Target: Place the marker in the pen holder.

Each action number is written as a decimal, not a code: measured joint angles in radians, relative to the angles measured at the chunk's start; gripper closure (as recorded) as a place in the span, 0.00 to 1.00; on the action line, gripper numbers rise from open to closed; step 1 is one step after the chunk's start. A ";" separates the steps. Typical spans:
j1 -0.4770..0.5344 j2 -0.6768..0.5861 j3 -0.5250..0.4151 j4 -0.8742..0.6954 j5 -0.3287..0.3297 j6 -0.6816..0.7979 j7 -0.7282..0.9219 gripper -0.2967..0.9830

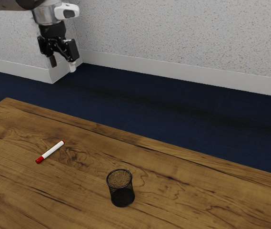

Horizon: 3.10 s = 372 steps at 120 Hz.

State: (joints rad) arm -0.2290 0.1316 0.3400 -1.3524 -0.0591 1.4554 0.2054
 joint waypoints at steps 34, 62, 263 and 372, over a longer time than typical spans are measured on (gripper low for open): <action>0.098 -0.021 -0.110 -0.187 -0.009 0.067 0.011 0.25; 0.175 0.122 -0.044 -0.420 0.012 0.308 0.026 0.25; 0.313 0.346 -0.064 -0.598 -0.121 0.994 0.512 0.63; -0.003 0.006 -0.071 -0.647 -0.153 1.012 0.488 0.83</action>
State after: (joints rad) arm -0.2323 0.1376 0.2695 -1.9990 -0.2122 2.4674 0.6931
